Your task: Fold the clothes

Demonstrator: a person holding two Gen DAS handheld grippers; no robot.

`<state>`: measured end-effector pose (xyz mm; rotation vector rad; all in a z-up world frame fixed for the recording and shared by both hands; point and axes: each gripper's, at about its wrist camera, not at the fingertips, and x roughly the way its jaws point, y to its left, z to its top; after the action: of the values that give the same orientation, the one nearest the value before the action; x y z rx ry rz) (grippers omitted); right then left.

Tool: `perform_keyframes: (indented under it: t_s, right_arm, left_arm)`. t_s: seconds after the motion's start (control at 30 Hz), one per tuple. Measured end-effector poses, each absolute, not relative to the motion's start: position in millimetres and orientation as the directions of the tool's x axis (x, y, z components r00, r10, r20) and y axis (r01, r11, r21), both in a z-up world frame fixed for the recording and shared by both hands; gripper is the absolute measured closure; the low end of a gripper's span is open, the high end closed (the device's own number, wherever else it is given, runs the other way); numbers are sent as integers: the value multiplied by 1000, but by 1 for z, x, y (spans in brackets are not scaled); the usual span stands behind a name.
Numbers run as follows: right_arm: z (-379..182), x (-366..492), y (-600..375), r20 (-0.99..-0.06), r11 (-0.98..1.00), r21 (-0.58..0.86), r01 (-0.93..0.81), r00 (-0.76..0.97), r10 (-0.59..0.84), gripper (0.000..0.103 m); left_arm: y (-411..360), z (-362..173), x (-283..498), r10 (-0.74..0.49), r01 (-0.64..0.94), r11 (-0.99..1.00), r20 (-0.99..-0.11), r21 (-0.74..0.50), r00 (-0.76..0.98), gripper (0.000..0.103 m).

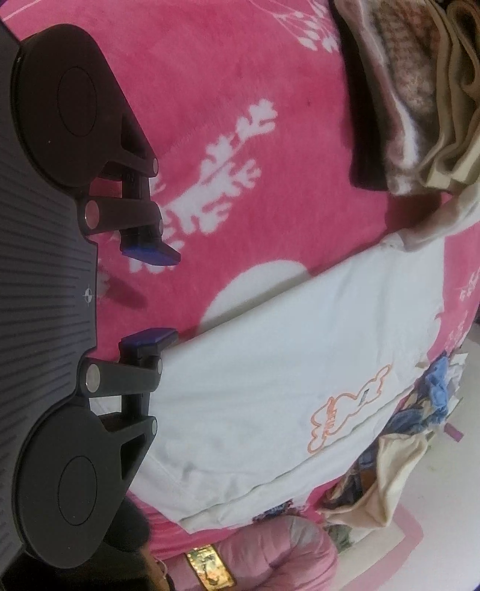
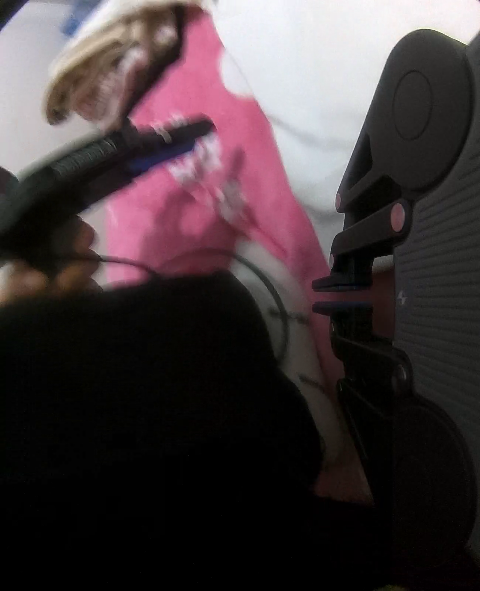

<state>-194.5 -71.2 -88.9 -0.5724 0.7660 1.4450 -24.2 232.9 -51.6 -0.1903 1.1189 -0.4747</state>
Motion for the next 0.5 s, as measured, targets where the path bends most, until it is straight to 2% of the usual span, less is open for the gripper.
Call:
perform_keyframes:
  t_s: [0.1, 0.2, 0.23, 0.3, 0.4, 0.5]
  right_arm:
    - [-77, -157, -76, -725, 251, 119, -961, 89, 683, 96]
    - [-92, -144, -72, -753, 321, 209, -924, 57, 656, 95]
    - [-103, -148, -69, -775, 301, 251, -920, -5, 632, 86]
    - [-106, -164, -68, -770, 223, 244, -944, -49, 636, 73]
    - [-94, -150, -69, -741, 207, 361, -909, -144, 656, 78]
    - [-71, -118, -79, -711, 282, 400, -872, -101, 696, 77]
  left_arm:
    - [236, -51, -22, -462, 254, 884, -810, -392, 361, 66]
    - [238, -50, -18, -469, 231, 883, -799, -410, 376, 66]
    - [239, -48, -16, -471, 221, 882, -794, -416, 385, 66]
    - [243, -41, -14, -472, 203, 882, -778, -426, 415, 66]
    - [261, -21, -5, -480, 154, 869, -726, -470, 493, 66]
    - [287, 7, 5, -437, 104, 871, -658, -481, 614, 66]
